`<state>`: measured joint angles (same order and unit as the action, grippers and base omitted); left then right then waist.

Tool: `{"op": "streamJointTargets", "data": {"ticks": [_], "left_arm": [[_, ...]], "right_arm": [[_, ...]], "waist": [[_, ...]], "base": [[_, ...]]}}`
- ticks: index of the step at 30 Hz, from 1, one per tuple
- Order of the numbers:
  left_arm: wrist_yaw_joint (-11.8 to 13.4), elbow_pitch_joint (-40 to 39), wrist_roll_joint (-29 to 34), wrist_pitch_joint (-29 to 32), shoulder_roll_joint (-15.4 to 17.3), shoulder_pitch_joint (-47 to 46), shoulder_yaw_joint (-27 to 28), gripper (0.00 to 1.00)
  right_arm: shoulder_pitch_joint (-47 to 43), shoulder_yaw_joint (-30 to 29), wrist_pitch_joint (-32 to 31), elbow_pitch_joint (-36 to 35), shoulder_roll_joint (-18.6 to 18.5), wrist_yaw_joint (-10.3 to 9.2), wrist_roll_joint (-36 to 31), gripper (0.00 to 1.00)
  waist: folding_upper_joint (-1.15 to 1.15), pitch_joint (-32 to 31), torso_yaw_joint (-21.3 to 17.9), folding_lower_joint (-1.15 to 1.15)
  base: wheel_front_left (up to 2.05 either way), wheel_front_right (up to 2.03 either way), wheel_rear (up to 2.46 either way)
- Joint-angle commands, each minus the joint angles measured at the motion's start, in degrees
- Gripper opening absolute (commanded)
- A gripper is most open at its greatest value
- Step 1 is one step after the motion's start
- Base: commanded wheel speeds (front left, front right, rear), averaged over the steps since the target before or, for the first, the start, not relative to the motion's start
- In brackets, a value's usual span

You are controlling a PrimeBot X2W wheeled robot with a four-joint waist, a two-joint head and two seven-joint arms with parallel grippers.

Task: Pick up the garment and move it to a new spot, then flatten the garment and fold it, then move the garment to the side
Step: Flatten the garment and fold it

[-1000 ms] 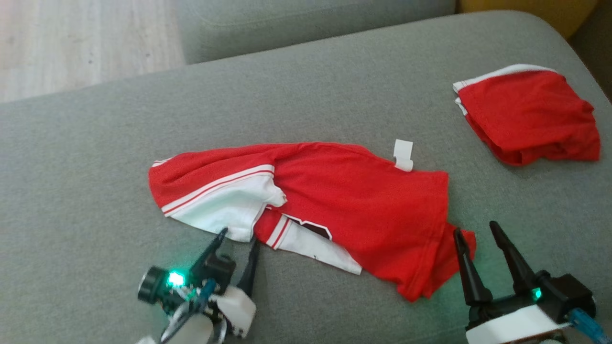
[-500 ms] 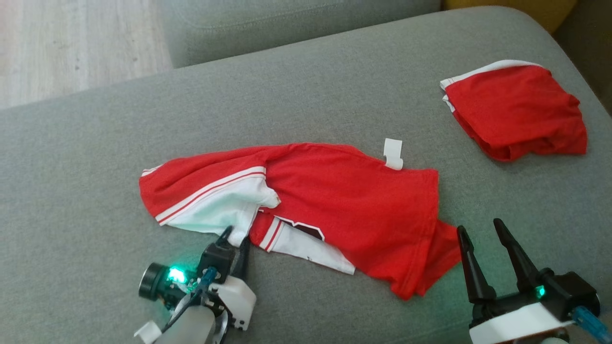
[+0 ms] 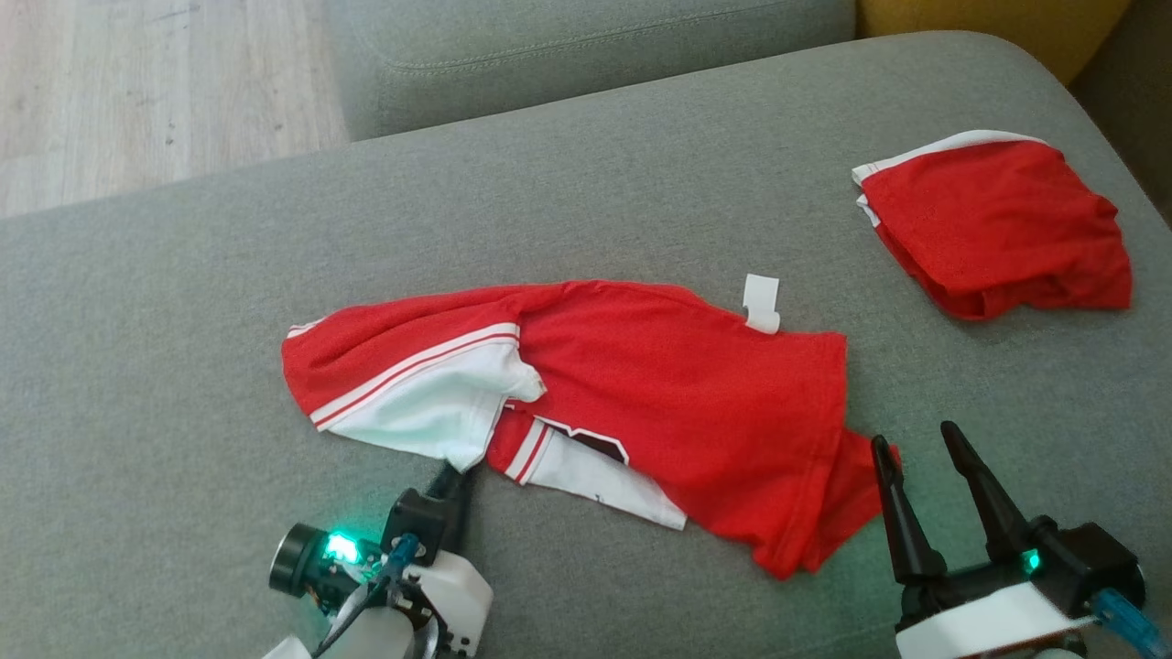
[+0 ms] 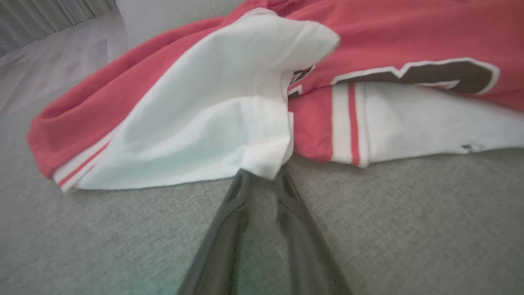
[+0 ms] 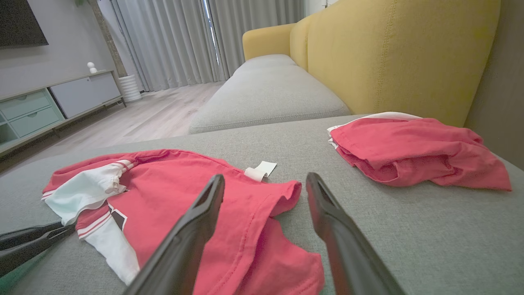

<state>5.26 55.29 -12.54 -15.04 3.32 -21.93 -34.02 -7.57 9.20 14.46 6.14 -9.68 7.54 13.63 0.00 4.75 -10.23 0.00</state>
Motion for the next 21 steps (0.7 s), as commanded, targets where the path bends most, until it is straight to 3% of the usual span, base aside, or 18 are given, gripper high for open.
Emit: {"op": "streamJointTargets", "data": {"ticks": [1,5,16,21], "left_arm": [[-0.1,0.2,0.1,0.0,1.3,-0.4,1.2,0.00],[-0.8,0.2,-0.4,0.0,1.1,-0.2,1.0,0.00],[1.1,-11.6,1.6,0.0,4.9,3.2,1.5,0.00],[1.8,-12.6,2.8,0.0,5.5,3.5,0.9,0.00]], "right_arm": [[0.9,1.3,0.5,-1.8,-1.0,-0.05,0.4,1.00],[0.6,1.2,0.5,-1.8,-1.2,-0.05,0.4,1.00],[-0.8,0.9,0.5,-1.8,-0.8,-0.05,0.2,1.00],[-0.3,1.6,0.5,-1.8,-0.8,-0.05,0.4,1.00]], "waist": [[0.00,-0.1,-0.2,0.00],[0.00,-0.6,-0.6,0.00],[0.00,-1.9,0.3,0.00],[0.00,-1.3,0.6,0.00]], "base": [[0.00,0.00,0.00],[0.00,0.00,0.00],[0.00,0.00,0.00],[0.00,0.00,0.00]]}}
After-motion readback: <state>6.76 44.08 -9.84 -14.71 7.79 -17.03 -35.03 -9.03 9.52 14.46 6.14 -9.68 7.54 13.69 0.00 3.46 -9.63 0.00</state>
